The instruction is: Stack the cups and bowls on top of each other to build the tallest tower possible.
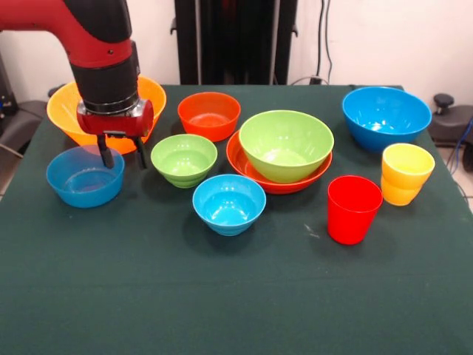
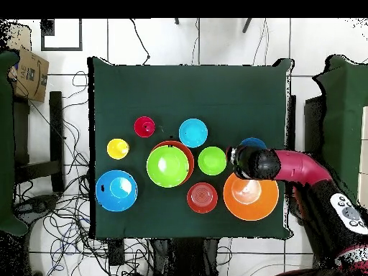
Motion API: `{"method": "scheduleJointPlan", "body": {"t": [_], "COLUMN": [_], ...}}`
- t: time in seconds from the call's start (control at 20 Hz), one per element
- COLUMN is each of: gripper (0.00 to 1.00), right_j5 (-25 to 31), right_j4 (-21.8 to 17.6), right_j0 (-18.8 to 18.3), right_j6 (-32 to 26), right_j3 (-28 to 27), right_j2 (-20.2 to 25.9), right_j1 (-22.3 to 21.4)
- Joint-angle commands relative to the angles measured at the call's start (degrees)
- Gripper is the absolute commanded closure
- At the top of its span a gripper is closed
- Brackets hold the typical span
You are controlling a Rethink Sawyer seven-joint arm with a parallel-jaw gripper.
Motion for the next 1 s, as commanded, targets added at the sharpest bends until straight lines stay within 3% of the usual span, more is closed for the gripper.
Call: {"method": "scheduleJointPlan", "body": {"t": [0.05,0.4,1.0], "gripper": [0.0,0.0,0.0], "right_j5": [1.4,0.4,-0.2], "right_j4": [-6.2,-8.5,-10.0], "right_j0": [0.1,-0.7,-1.3], "right_j6": [-13.7,-14.0,-13.4], "right_j3": [-4.2,-6.8,-7.6], "right_j2": [2.7,2.8,3.3], "right_j1": [3.2,6.6,7.6]}}
